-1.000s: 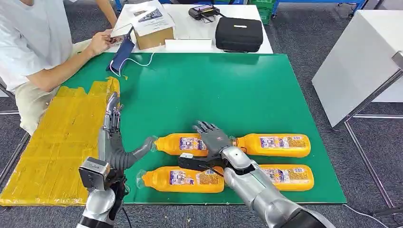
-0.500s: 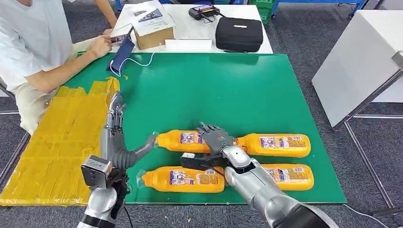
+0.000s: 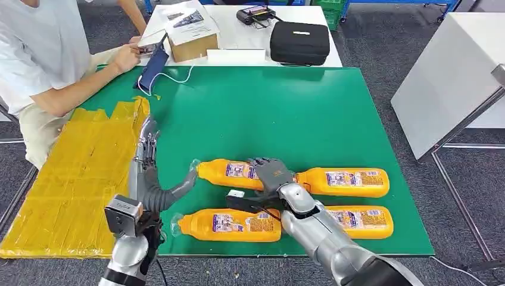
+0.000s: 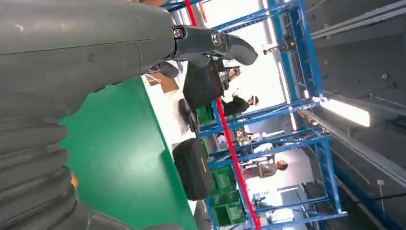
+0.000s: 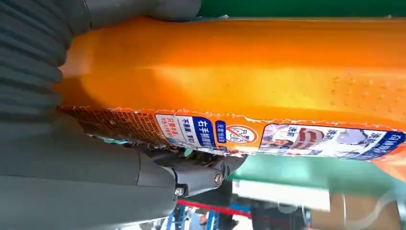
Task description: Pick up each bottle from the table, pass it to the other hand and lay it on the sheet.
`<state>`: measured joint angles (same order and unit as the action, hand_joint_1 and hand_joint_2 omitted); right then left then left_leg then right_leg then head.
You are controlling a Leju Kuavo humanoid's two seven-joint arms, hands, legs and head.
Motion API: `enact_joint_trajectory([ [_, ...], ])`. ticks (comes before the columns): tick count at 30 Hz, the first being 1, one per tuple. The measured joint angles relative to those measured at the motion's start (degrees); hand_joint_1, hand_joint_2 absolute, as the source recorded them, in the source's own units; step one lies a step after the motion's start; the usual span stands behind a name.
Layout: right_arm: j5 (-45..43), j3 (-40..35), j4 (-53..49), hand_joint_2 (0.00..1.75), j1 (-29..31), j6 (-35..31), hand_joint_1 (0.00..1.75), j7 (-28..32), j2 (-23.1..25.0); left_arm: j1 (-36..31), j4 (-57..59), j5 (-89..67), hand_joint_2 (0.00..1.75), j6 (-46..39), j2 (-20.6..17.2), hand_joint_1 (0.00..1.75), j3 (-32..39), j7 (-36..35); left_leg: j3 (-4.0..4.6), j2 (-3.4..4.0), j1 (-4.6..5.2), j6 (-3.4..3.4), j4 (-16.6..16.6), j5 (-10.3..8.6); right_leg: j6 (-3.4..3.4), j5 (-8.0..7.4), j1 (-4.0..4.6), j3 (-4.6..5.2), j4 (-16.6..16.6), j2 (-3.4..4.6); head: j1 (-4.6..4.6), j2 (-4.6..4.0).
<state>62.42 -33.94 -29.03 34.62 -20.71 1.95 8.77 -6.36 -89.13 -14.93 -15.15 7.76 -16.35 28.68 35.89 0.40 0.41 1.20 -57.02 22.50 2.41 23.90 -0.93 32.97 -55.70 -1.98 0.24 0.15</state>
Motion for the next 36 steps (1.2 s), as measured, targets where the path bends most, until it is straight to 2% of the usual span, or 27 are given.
enact_joint_trajectory([
  [3, -9.34, 3.92, -5.12, 1.75, -3.43, -8.68, 1.75, 8.11, 0.46, -0.01, 0.18, -2.15, 1.75, 0.0, 0.02, 0.0, -0.75, -0.28, 0.02, -0.02, 0.0, 0.0, -0.01, 0.0, 0.0, 0.0, 0.0, 0.02, 0.0, -0.02, -0.02, 0.0],
  [6, -18.89, 9.56, -17.04, 1.75, -8.96, -14.71, 1.75, 15.63, 1.14, -0.01, 1.23, -4.31, 1.75, -1.66, 0.5, 0.0, -2.3, -0.26, 0.08, -0.1, 0.0, 0.0, -0.01, 0.01, 0.0, 0.01, 0.0, 0.04, 0.0, -0.06, 0.0, 0.0],
  [9, -21.37, 13.55, -25.64, 1.75, -12.41, -15.95, 1.75, 17.33, 1.53, -0.03, 1.92, -4.41, 1.75, -2.23, 0.74, 0.0, -3.13, -0.15, 0.11, -0.04, 0.01, -0.01, 0.0, 0.03, 0.0, 0.01, -0.01, 0.1, 0.01, -0.04, 0.0, 0.0],
  [18, -28.94, 18.97, -37.9, 1.75, -18.23, -18.77, 1.75, 22.25, 2.67, -0.09, 2.95, -4.83, 1.75, -2.84, 0.83, 0.0, -4.42, -0.2, 0.11, -0.01, 0.01, 0.0, 0.0, 0.0, 0.0, 0.0, 0.0, 0.11, 0.01, -0.04, -0.02, 0.0],
  [21, -32.74, 19.78, -41.12, 1.75, -20.09, -15.04, 1.75, 23.16, 2.73, -0.09, 3.02, -4.98, 1.75, -2.91, 0.83, 0.0, -4.77, -0.31, 0.11, -0.01, 0.01, 0.0, 0.0, 0.01, 0.0, 0.01, 0.0, 0.11, 0.01, -0.04, -0.02, 0.0],
  [26, -35.99, 17.73, -42.73, 1.75, -21.84, 0.45, 1.75, 25.41, 2.69, -0.5, 3.89, -4.2, 1.75, -0.68, 0.76, 0.0, -5.51, -1.59, 0.12, 0.0, 0.01, 0.0, 0.01, 0.02, 0.0, 0.01, 0.0, 0.14, 0.01, -0.04, -0.04, 0.0],
  [28, -35.31, 15.6, -42.51, 1.75, -22.3, 3.51, 1.75, 26.16, 2.67, -0.93, 4.39, -3.43, 1.75, 1.01, 0.77, 0.0, -5.79, -1.75, 0.13, -0.01, -0.01, 0.0, 0.01, 0.02, 0.0, 0.01, 0.03, 0.13, 0.01, -0.04, -0.02, 0.0],
  [36, -34.72, 9.46, -38.66, 1.75, -22.55, 4.6, 1.75, 27.14, 2.88, -1.99, 5.18, 3.19, 1.75, 8.13, 0.39, 0.0, -7.19, -2.99, 0.13, -0.01, -0.01, 0.0, 0.02, 0.01, 0.0, 0.01, 0.02, 0.12, 0.01, -0.04, -0.02, 0.0],
])
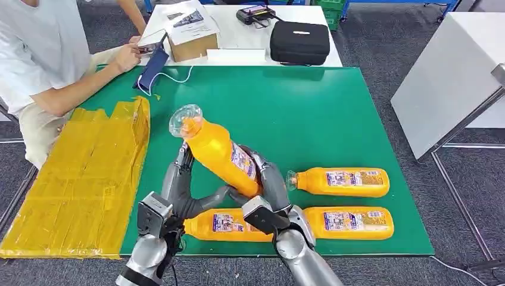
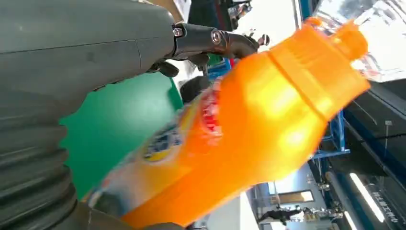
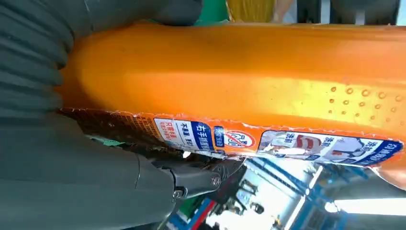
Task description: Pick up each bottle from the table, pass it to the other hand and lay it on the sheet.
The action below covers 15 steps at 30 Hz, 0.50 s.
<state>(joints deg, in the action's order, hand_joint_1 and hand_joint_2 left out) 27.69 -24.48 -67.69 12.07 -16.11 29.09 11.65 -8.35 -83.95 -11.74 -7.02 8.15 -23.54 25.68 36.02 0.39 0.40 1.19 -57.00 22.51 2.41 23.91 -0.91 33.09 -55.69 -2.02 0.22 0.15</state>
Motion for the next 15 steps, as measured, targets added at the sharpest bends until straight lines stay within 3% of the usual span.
enact_joint_trajectory([
  [15, 0.98, -1.73, 2.36, 1.75, 0.07, -0.85, 1.75, 0.11, 0.09, -0.86, 0.96, 2.91, 1.75, 2.51, -0.44, 0.0, 0.0, -0.85, 0.0, -0.01, 0.0, 0.0, 0.0, 0.0, 0.0, 0.0, 0.0, 0.0, 0.0, 0.0, 0.0, 0.0],
])
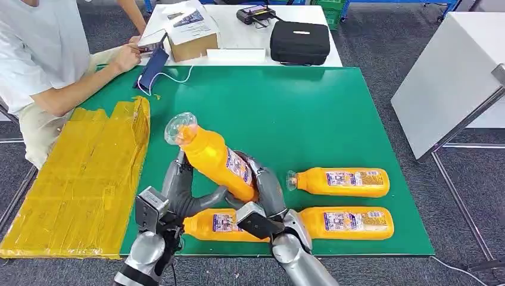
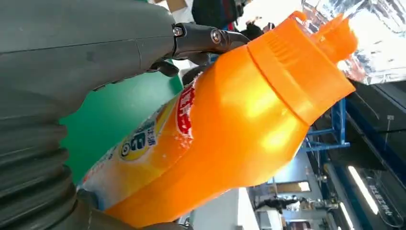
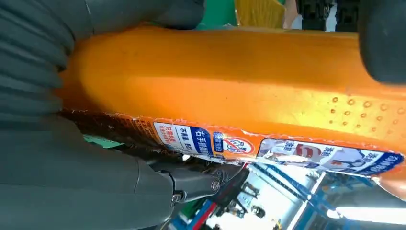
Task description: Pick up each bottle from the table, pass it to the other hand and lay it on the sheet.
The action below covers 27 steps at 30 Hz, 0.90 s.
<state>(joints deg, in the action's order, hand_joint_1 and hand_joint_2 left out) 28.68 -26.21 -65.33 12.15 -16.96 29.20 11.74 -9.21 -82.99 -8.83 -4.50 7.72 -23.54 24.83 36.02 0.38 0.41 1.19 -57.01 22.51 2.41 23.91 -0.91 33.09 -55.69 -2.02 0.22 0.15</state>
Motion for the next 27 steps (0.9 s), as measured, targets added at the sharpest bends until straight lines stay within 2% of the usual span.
enact_joint_trajectory([
  [3, 0.02, -0.11, 0.15, 1.75, 0.0, -0.04, 1.75, 0.0, 0.0, -0.05, 0.09, 0.09, 1.75, 0.02, 0.0, 0.0, 0.0, 0.0, 0.0, 0.0, 0.0, 0.0, 0.0, 0.0, 0.0, 0.0, 0.0, 0.0, 0.0, 0.0, 0.0, 0.0],
  [4, 0.04, -0.15, 0.22, 1.75, 0.0, -0.07, 1.75, 0.0, 0.04, -0.07, 0.11, 0.15, 1.75, 0.04, 0.0, 1.55, 0.0, -0.02, 0.0, 0.0, 0.0, 0.0, 0.0, 0.0, 0.0, 0.0, 0.0, 0.0, 0.0, 0.0, 0.0, 0.0],
  [6, 0.13, -0.26, 0.54, 1.75, 0.0, -0.09, 1.75, 0.0, 0.13, -0.13, 0.17, 0.39, 1.75, 0.09, -0.02, 1.75, 0.0, -0.04, 0.0, 0.0, 0.0, 0.0, 0.0, 0.0, 0.0, 0.0, 0.0, 0.01, 0.0, 0.0, 0.0, 0.0],
  [9, 0.79, -0.87, 1.95, 1.75, 0.07, -1.16, 1.75, 0.24, 0.26, -1.27, 1.25, 3.74, 1.75, 2.8, -0.15, 1.75, 0.15, -0.37, 0.0, 0.0, 0.0, 0.0, 0.0, 0.0, 0.0, 0.0, 0.0, 0.0, 0.0, 0.0, 0.0, 0.0],
  [23, 0.46, -1.0, 4.22, 1.75, 1.06, -2.06, 1.75, 0.72, 0.28, -2.8, 2.97, 5.22, 1.75, 1.94, -0.15, 1.75, 0.61, -0.28, 0.0, 0.0, 0.0, 0.0, 0.0, 0.0, 0.0, 0.0, 0.0, 0.0, 0.0, 0.0, 0.0, 0.0],
  [24, 0.48, -1.05, 4.28, 1.75, 1.2, -2.25, 1.59, 0.79, 0.28, -2.84, 2.97, 5.22, 1.75, 1.95, -0.15, 1.75, 0.68, -0.28, 0.0, 0.0, 0.0, 0.0, 0.0, 0.0, 0.0, 0.0, 0.0, 0.0, 0.0, 0.0, 0.0, 0.0],
  [25, 0.48, -1.05, 4.31, 1.75, 1.31, -2.34, 0.23, 0.85, 0.31, -2.9, 2.99, 5.22, 1.75, 1.92, -0.15, 1.75, 0.74, -0.28, 0.0, 0.0, 0.0, 0.0, 0.0, 0.0, 0.0, 0.0, 0.0, 0.0, 0.0, 0.0, 0.0, 0.0],
  [26, 0.48, -1.05, 4.3, 1.75, 1.42, -2.45, 0.0, 0.92, 0.33, -2.96, 2.99, 5.25, 1.75, 1.92, -0.15, 1.75, 0.81, -0.26, 0.0, 0.0, 0.0, 0.0, 0.0, 0.0, 0.0, 0.0, 0.0, 0.0, 0.0, 0.0, 0.0, 0.0],
  [27, 0.46, -1.05, 4.3, 1.75, 1.54, -2.65, 0.0, 0.94, 0.37, -3.05, 2.99, 5.2, 1.75, 1.66, -0.15, 1.75, 0.83, -0.11, 0.0, 0.0, 0.0, 0.0, 0.0, 0.0, 0.0, 0.0, 0.0, 0.0, 0.0, 0.0, 0.0, 0.0],
])
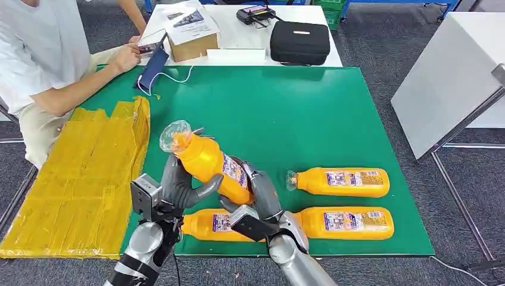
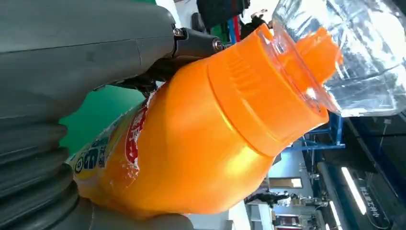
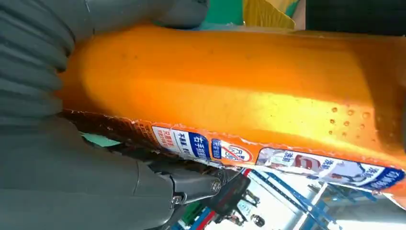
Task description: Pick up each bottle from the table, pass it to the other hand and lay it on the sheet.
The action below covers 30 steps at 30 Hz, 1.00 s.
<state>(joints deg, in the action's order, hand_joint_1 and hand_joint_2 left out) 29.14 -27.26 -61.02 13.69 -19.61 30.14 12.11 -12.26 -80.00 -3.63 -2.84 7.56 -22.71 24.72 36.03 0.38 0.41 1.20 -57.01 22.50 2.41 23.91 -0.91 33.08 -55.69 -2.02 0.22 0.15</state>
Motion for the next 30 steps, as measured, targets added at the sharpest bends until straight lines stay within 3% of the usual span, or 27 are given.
enact_joint_trajectory([
  [9, -4.83, 0.7, -6.74, 1.75, -1.17, -1.88, 0.0, 0.35, 0.24, -1.5, -0.04, -11.55, 1.75, -12.44, -0.72, 1.75, 0.55, 0.09, 0.0, 0.0, 0.0, 0.0, 0.0, -0.01, 0.0, 0.0, 0.0, 0.01, 0.0, 0.0, 0.02, 0.0],
  [15, -6.84, 1.14, -17.19, 1.75, -3.46, -1.92, 0.0, 0.83, -0.31, -6.71, 1.92, -43.86, 1.75, -33.43, -2.34, 1.75, 4.17, -7.46, 0.0, -0.01, -0.02, -0.02, 0.0, -0.02, 0.0, 0.0, 0.02, 0.01, -0.01, -0.01, 0.02, 0.0],
  [30, -8.68, 0.9, -27.02, 1.75, -4.3, -2.8, 0.0, 1.79, -0.76, -17.3, 20.75, -85.4, 1.75, -36.81, -6.8, 1.75, 8.2, -27.94, 0.0, 0.06, -0.02, -0.02, -0.01, -0.06, -0.01, -0.02, 0.02, 0.03, -0.04, 0.02, 0.0, 0.0],
])
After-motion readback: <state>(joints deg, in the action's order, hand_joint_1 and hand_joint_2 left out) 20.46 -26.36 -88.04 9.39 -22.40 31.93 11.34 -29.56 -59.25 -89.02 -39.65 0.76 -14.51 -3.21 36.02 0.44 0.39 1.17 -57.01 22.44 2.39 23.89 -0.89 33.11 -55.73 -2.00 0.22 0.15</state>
